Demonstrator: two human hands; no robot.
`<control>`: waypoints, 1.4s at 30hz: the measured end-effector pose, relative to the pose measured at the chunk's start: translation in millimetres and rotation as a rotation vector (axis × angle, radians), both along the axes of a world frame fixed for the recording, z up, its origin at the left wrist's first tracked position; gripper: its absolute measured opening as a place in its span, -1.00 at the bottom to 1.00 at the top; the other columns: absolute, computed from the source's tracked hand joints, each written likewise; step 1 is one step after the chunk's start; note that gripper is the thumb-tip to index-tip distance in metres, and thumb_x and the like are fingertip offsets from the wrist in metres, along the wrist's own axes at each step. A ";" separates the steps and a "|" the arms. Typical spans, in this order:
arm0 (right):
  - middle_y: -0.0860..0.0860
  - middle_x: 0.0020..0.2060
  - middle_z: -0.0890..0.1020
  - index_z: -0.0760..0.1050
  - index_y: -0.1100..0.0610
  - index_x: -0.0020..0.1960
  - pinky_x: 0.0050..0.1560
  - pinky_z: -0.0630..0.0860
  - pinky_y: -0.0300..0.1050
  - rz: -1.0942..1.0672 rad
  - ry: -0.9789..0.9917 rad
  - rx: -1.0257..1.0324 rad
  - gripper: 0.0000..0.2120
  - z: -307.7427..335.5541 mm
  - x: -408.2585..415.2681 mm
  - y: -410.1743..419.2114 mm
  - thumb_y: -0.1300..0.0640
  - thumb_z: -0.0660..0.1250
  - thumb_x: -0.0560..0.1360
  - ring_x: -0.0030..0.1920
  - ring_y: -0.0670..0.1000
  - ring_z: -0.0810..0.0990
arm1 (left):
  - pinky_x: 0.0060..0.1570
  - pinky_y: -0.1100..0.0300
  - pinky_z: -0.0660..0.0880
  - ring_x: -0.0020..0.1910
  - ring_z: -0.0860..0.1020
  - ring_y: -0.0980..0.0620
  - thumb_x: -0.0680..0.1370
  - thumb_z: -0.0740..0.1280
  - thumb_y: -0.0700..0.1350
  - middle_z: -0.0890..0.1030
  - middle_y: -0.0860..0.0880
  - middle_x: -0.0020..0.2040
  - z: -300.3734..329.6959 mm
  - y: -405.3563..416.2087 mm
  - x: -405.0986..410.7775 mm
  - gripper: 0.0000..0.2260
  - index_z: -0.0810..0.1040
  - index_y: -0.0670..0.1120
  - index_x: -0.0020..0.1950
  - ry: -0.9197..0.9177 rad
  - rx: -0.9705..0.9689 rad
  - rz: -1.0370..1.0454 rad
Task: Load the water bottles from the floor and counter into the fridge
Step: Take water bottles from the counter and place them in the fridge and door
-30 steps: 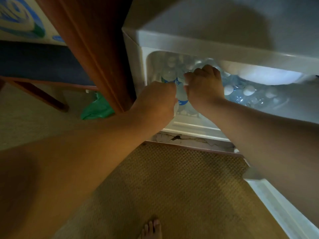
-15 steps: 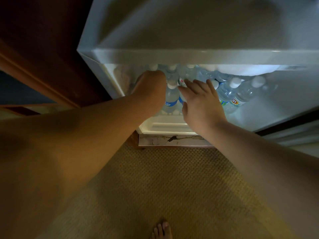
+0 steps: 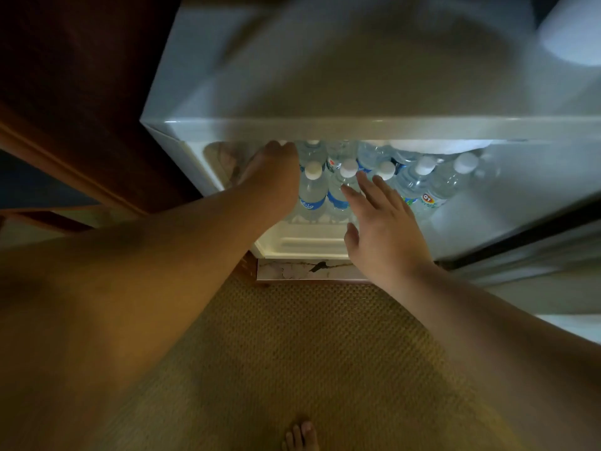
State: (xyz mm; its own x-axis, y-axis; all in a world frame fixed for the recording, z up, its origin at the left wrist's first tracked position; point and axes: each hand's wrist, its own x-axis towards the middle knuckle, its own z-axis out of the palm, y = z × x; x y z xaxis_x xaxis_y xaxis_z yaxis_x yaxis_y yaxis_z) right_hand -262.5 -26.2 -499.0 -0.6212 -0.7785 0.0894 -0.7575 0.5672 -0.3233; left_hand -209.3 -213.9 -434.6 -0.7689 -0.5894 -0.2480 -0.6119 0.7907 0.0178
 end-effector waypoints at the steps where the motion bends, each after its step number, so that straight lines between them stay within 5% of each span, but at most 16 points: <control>1: 0.17 0.57 0.30 0.36 0.13 0.53 0.53 0.23 0.21 -0.002 -0.012 -0.007 -0.38 4.8 3.1 4.3 0.23 0.38 0.49 0.57 0.26 0.25 | 0.02 -0.02 0.52 0.23 0.52 -0.20 0.49 0.36 -0.34 0.47 -0.19 0.26 1.4 3.7 2.2 -0.51 0.38 -0.18 0.41 0.017 0.033 0.007; 5: 0.18 0.57 0.31 0.36 0.15 0.54 0.51 0.30 0.22 -0.021 -0.067 -0.041 -0.37 35.5 21.5 29.3 0.20 0.40 0.49 0.56 0.26 0.26 | 0.16 0.09 0.40 0.30 0.46 -0.12 0.50 0.36 -0.37 0.43 -0.13 0.37 21.9 37.5 42.6 -0.42 0.35 -0.12 0.49 0.175 0.118 0.038; 12: 0.01 0.61 0.24 0.17 0.03 0.63 0.53 0.27 0.18 -0.085 -0.133 -0.163 -0.30 151.3 85.3 92.2 0.01 0.34 0.56 0.61 0.09 0.19 | 0.19 0.09 0.58 0.26 0.53 0.02 0.58 0.38 0.02 0.54 0.03 0.32 126.7 123.8 148.9 -0.51 0.40 0.04 0.51 0.546 0.283 0.101; 18: -0.10 0.61 0.22 0.16 -0.06 0.63 0.51 0.31 0.20 -0.104 -0.102 -0.303 -0.28 345.4 118.5 144.0 -0.04 0.35 0.54 0.62 -0.03 0.12 | 0.06 0.26 0.48 0.16 0.56 0.08 0.53 0.45 0.00 0.61 0.09 0.20 316.4 163.9 199.9 -0.52 0.51 0.00 0.44 0.710 0.110 0.108; 27: -0.20 0.61 0.16 0.09 -0.14 0.64 0.58 0.18 0.06 -0.073 0.070 -0.414 -0.32 612.0 112.1 205.3 -0.15 0.28 0.59 0.62 -0.10 0.05 | 0.06 0.08 0.63 0.13 0.60 0.08 0.54 0.40 0.04 0.45 0.25 0.16 594.0 205.2 214.9 -0.53 0.49 0.07 0.45 0.978 -0.032 -0.063; 30: -0.22 0.62 0.12 0.02 -0.20 0.63 0.60 0.09 0.01 -0.103 0.055 -0.365 -0.32 659.9 99.8 210.2 -0.19 0.23 0.60 0.62 -0.10 -0.01 | 0.12 0.19 0.56 0.22 0.56 0.07 0.53 0.42 0.05 0.47 0.24 0.19 631.5 208.3 203.8 -0.52 0.49 0.10 0.46 1.004 -0.025 -0.086; 37: -0.08 0.48 0.40 0.14 -0.10 0.61 0.45 0.37 -0.01 -0.255 0.000 -0.280 -0.37 704.2 31.2 180.0 -0.11 0.28 0.61 0.47 -0.01 0.31 | 0.16 0.39 0.35 0.29 0.47 0.21 0.56 0.37 0.14 0.54 0.22 0.29 660.7 171.0 132.0 -0.56 0.46 0.20 0.45 0.884 0.085 -0.179; 42: 0.01 0.43 0.44 0.13 -0.06 0.61 0.36 0.44 0.02 -0.403 -0.142 -0.134 -0.37 684.1 -41.7 133.6 -0.11 0.28 0.61 0.38 0.09 0.42 | 0.29 0.24 0.40 0.32 0.45 0.14 0.59 0.30 0.19 0.53 0.13 0.35 653.8 127.1 39.4 -0.56 0.42 0.20 0.47 0.717 0.141 -0.226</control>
